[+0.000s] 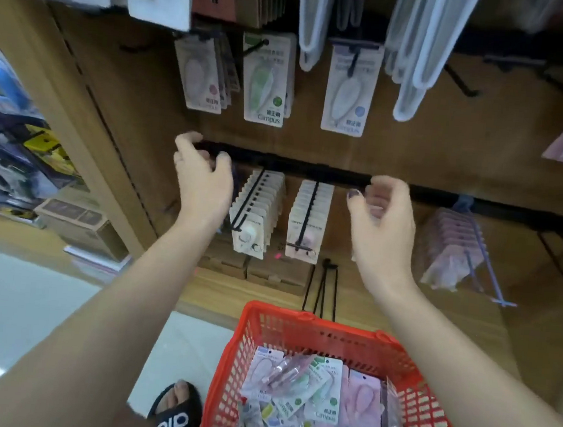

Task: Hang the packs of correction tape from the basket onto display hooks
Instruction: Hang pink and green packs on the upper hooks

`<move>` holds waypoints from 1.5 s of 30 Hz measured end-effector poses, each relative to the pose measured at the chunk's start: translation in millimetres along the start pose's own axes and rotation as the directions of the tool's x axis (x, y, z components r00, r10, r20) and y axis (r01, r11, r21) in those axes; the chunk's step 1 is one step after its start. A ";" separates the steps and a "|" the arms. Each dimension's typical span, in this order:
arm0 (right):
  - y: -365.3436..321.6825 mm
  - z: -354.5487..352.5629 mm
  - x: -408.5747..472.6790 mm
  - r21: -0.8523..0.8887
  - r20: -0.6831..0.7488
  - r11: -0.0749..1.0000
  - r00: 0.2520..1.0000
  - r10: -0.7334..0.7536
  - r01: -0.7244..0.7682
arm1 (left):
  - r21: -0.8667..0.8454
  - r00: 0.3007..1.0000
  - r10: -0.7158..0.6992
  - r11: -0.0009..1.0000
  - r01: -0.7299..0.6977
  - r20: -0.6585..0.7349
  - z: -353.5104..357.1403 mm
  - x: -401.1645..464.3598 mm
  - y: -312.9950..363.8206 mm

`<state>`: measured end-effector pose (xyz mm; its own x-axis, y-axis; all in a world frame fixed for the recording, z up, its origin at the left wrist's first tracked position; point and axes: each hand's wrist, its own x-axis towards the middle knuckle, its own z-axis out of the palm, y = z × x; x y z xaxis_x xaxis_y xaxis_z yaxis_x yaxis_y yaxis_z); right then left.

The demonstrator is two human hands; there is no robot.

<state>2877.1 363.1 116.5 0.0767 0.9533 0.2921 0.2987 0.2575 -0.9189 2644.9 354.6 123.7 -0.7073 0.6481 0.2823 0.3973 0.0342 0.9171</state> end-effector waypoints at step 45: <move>326.1 -3.3 -185.5 -0.429 0.339 0.530 0.413 0.845 -0.732 | 0.616 0.448 -0.735 0.675 0.407 0.509 102.9 -283.5 -270.2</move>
<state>2963.4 269.7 -236.5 -0.0387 0.6649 -0.7459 0.5100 -0.6288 -0.5870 2798.3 239.9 -233.1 -0.3116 0.6527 -0.6906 0.3404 0.7552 0.5602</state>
